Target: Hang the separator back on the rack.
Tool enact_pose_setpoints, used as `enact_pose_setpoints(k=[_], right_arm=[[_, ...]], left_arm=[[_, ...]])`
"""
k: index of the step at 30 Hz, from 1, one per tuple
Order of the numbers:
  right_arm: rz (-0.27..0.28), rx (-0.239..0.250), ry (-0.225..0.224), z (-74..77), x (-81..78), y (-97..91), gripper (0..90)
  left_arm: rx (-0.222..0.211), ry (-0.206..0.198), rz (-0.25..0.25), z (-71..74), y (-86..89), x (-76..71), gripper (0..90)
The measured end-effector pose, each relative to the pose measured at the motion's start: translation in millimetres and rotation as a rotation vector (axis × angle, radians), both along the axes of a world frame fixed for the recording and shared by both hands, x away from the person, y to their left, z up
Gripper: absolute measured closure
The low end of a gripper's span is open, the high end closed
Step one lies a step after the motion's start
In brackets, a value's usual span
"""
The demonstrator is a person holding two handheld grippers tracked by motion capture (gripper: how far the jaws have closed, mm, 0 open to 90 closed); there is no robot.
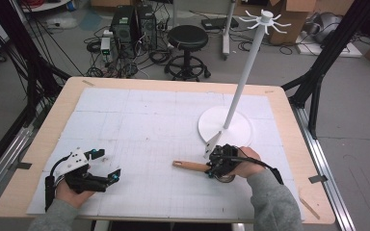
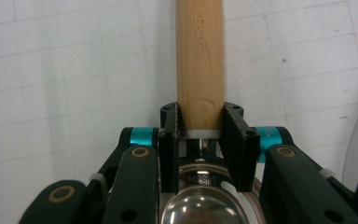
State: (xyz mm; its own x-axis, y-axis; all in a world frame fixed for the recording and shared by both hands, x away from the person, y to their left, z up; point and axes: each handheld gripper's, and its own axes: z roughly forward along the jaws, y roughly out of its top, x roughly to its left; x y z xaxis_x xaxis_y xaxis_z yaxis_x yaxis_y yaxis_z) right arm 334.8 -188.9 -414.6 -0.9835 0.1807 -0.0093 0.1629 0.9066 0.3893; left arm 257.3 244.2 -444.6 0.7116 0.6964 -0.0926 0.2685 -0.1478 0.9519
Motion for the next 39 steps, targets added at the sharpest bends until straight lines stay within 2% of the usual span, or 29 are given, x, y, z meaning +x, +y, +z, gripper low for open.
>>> enact_pose_setpoints(k=[6,16,23,25,30,39], right_arm=[[0.002,0.008,-0.014,2.0,-1.5,-2.5,69.9],[-0.011,0.072,-0.028,8.6,-4.9,-10.4,69.9],[-0.02,0.09,-0.034,11.9,-5.9,-14.5,70.0],[-0.017,0.115,-0.056,12.5,-6.0,-16.3,70.1],[-0.026,0.13,-0.054,16.0,-6.5,-19.0,70.1],[-0.036,0.195,-0.064,24.2,-7.6,-26.4,70.1]], left_arm=[[-0.001,-0.001,0.003,0.2,0.2,0.6,1.8],[-0.004,-0.002,0.003,0.3,-1.4,2.1,1.8],[-0.006,-0.005,0.0,0.6,-2.2,2.8,1.8],[-0.008,-0.005,0.0,0.6,-2.2,3.0,1.7],[-0.006,-0.004,0.0,0.5,-2.0,3.5,1.8],[-0.004,-0.004,0.001,0.5,-2.0,3.5,1.7]])
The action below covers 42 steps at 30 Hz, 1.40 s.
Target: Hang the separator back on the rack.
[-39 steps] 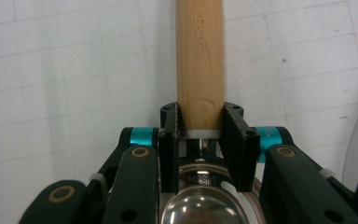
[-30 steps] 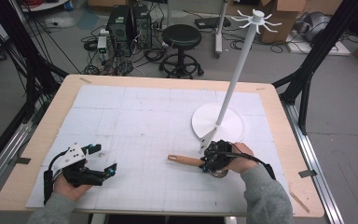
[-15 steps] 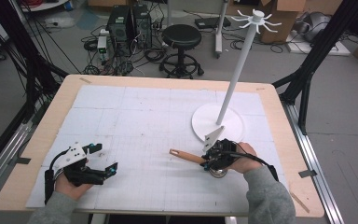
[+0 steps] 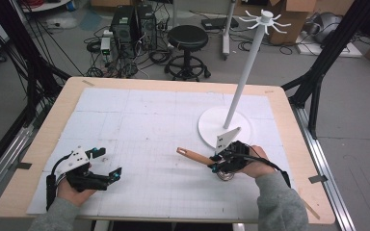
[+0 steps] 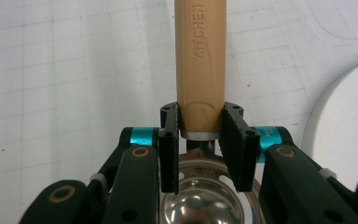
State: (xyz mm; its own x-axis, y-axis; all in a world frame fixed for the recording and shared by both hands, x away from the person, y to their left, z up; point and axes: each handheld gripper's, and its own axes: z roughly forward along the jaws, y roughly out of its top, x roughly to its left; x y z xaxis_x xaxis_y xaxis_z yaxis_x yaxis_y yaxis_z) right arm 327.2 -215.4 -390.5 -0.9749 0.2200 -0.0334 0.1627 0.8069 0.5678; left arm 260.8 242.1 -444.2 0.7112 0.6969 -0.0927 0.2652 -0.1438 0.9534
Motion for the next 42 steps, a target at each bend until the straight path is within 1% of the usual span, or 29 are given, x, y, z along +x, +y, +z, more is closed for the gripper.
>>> enact_pose_setpoints(k=[8,9,10,12,13,15,19,23,27,28,29,30,33,34,35,37,40,41,42], right_arm=[[-0.026,0.065,-0.01,6.7,0.2,-8.3,70.1],[-0.028,0.083,-0.015,8.3,0.5,-10.1,70.1],[-0.028,0.083,-0.015,8.3,0.5,-10.1,70.1],[-0.037,0.105,-0.013,10.4,0.4,-12.9,70.1],[-0.037,0.105,-0.013,10.4,0.4,-12.9,70.1],[-0.035,0.121,-0.017,11.6,0.5,-14.9,70.1],[-0.046,0.161,-0.001,11.3,1.6,-21.1,70.0],[-0.075,0.192,-0.001,11.1,2.3,-29.4,70.0],[-0.087,0.237,-0.017,15.0,1.6,-36.2,70.0],[-0.088,0.241,-0.018,16.3,0.9,-37.7,70.0],[-0.093,0.251,-0.034,18.3,-0.2,-40.1,70.0],[-0.093,0.251,-0.034,18.3,-0.2,-40.1,70.0],[-0.098,0.272,-0.051,20.8,-1.0,-44.6,70.0],[-0.099,0.279,-0.051,21.6,-1.6,-45.6,70.0],[-0.112,0.299,-0.058,24.2,-2.8,-49.2,70.0],[-0.112,0.307,-0.06,25.2,-3.0,-51.0,70.0],[-0.125,0.336,-0.048,28.1,-3.2,-56.6,70.0],[-0.131,0.346,-0.056,28.8,-2.4,-58.7,70.0],[-0.138,0.351,-0.041,29.8,-3.1,-60.4,70.0]], left_arm=[[0.001,0.0,0.0,0.0,0.0,0.1,1.8],[0.0,0.0,0.0,0.0,0.0,0.1,1.8],[0.0,0.001,0.0,0.0,0.1,0.1,1.8],[-0.001,0.0,0.0,0.0,0.1,0.0,1.8],[0.0,0.0,0.0,0.0,0.1,0.1,1.8],[-0.001,0.001,-0.001,-0.1,0.0,0.2,1.8],[0.001,0.002,-0.001,-0.2,-0.1,0.3,1.8],[-0.004,0.001,0.001,-0.4,-0.3,0.6,1.8],[-0.003,0.001,0.001,-0.4,-0.3,0.7,1.8],[-0.003,0.0,0.001,-0.4,-0.3,0.8,1.8],[-0.004,0.0,0.001,-0.4,-0.3,0.8,1.8],[-0.004,0.0,0.001,-0.4,-0.2,0.8,1.8],[-0.003,0.0,-0.001,-0.2,-0.1,0.9,1.8],[-0.002,-0.001,0.001,-0.2,-0.2,1.1,1.8],[-0.002,-0.002,0.0,-0.3,-0.4,1.2,1.8],[0.0,-0.002,-0.001,-0.3,-0.7,1.3,1.8],[-0.001,-0.005,-0.002,-0.1,-0.8,1.5,1.8],[-0.003,-0.005,-0.001,-0.1,-0.7,1.4,1.8],[-0.005,-0.005,-0.001,0.0,-0.8,1.3,1.8]])
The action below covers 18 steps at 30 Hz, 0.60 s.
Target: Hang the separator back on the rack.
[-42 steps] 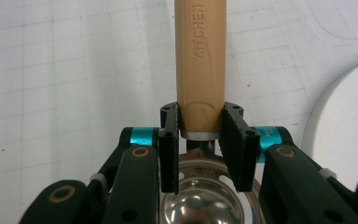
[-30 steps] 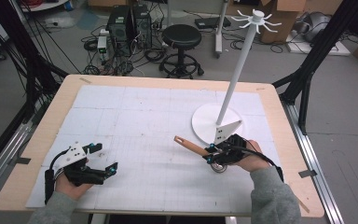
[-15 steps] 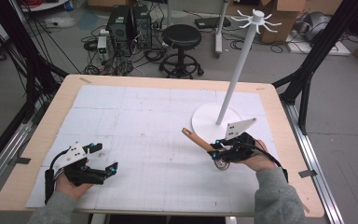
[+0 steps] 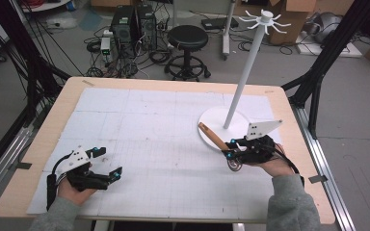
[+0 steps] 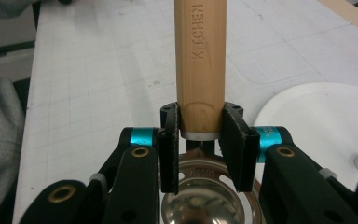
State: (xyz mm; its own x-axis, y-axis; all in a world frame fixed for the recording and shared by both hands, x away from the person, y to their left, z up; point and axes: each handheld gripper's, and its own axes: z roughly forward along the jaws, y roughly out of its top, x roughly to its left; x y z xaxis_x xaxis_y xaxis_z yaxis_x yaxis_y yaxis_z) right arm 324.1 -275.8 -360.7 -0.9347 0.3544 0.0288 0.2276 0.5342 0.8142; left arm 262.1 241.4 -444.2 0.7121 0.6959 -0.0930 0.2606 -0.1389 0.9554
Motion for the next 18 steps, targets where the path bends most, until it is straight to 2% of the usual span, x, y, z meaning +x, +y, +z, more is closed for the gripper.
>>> enact_pose_setpoints(k=[12,18], right_arm=[[-0.052,0.063,-0.004,6.7,0.7,-16.5,70.0],[-0.079,0.078,-0.036,10.4,-1.1,-24.2,70.0]], left_arm=[[0.002,-0.002,-0.006,0.1,-1.6,0.8,1.8],[0.004,-0.001,-0.005,0.0,-1.8,0.8,1.8]])
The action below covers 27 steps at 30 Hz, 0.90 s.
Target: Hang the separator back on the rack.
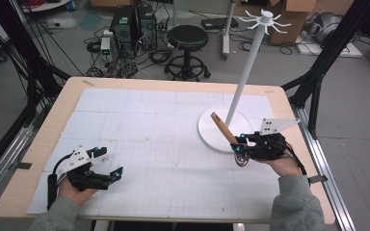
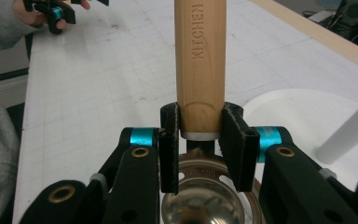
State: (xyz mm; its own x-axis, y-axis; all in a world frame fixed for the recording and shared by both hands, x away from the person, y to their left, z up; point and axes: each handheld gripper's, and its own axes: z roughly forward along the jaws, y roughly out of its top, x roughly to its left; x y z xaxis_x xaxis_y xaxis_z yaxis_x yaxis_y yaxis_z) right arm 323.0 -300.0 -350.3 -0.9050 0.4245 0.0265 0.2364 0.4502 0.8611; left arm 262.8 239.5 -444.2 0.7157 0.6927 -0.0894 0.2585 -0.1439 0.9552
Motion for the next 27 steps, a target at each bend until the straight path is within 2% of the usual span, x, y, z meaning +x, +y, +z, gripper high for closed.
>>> enact_pose_setpoints(k=[4,20,27], right_arm=[[-0.014,0.012,-0.001,1.2,-1.0,-5.4,70.0],[-0.053,0.113,-0.03,17.9,-6.7,-23.8,70.0],[-0.059,0.151,-0.027,21.9,-7.9,-35.6,70.0]], left_arm=[[0.0,0.002,-0.001,-0.1,-0.1,-0.1,1.8],[-0.005,0.002,0.0,0.0,0.1,0.3,1.8],[-0.006,0.002,0.001,0.3,0.2,-0.3,1.8]])
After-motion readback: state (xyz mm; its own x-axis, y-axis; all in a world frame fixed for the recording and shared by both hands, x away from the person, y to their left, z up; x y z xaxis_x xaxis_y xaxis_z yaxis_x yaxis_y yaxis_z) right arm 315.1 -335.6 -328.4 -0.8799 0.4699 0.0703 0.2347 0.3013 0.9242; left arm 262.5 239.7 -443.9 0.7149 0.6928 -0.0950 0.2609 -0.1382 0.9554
